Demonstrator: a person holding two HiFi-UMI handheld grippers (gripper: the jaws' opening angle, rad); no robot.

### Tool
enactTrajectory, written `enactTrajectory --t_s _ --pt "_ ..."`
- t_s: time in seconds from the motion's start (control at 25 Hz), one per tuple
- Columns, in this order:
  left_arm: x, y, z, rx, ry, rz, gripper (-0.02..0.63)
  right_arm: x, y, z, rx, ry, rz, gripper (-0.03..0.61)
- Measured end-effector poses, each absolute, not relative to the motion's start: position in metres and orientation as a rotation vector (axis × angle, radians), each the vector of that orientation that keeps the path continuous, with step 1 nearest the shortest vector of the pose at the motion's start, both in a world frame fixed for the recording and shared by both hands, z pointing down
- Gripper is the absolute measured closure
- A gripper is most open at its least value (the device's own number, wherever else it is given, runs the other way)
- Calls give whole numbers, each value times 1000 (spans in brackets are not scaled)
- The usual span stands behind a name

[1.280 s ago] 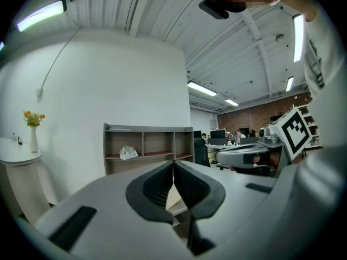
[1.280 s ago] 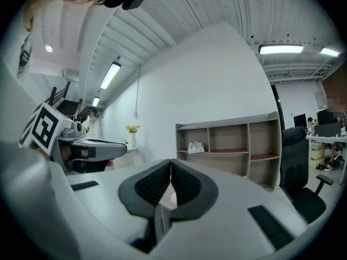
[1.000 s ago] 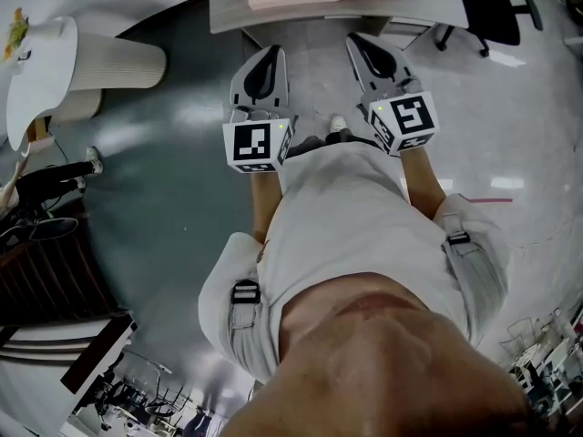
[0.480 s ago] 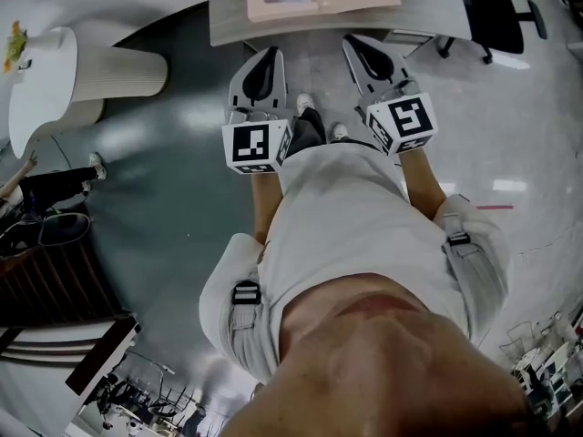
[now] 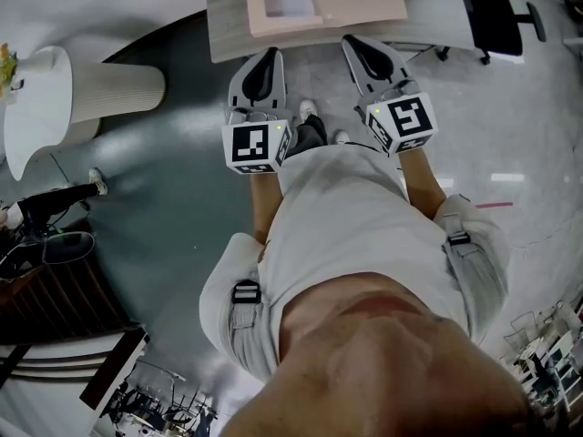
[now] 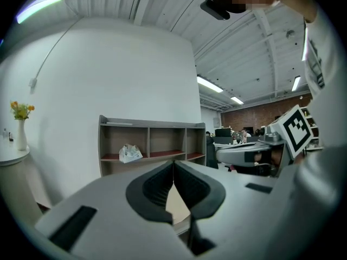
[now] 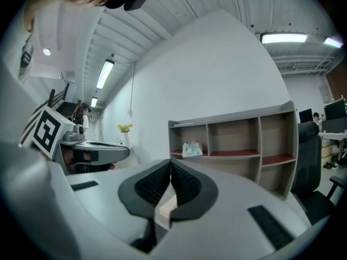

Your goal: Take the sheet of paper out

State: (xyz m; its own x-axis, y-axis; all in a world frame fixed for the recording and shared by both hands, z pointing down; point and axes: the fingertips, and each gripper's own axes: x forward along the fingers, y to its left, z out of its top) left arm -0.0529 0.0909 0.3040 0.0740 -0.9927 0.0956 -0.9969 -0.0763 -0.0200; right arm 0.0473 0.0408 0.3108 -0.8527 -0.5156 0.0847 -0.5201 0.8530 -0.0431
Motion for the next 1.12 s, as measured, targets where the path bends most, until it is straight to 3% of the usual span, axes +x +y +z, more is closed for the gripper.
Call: enactTrajectory --t_s 1.12 --pt "-177 -30 292 2460 -1899 54 591 -76 -58 297 1059 -2844 30 558"
